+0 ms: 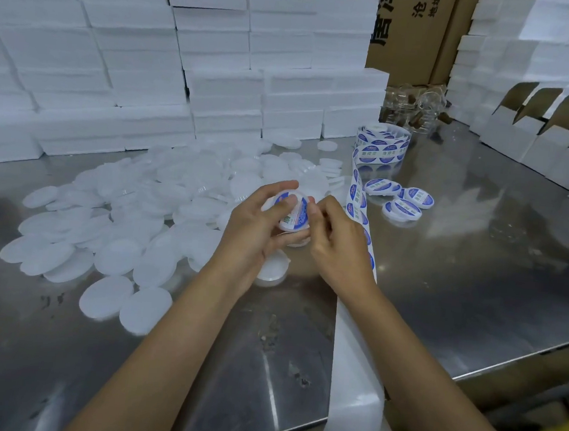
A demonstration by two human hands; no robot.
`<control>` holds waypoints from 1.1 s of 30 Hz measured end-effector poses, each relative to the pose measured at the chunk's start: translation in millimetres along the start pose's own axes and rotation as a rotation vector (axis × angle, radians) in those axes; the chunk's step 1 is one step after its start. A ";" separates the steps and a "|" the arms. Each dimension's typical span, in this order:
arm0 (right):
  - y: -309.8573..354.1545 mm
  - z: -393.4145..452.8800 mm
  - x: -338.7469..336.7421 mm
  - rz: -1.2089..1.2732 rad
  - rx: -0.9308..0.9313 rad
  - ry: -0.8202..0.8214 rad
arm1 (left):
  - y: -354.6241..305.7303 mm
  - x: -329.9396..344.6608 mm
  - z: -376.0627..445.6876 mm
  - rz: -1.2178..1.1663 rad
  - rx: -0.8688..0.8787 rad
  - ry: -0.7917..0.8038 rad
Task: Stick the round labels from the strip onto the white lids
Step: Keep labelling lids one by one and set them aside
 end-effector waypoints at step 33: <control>-133.2 68.4 -80.9 -0.543 0.486 -0.058 | 3.0 -1.2 5.0 0.210 0.102 -0.032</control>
Point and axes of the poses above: each hand's wrist, its own z-axis towards the middle knuckle, its own x-axis out of the palm, y = z × x, the point moved 8 cm from there along z, towards the middle knuckle, and after that the axes turned 14 degrees about -y, right-handed, at the moved point
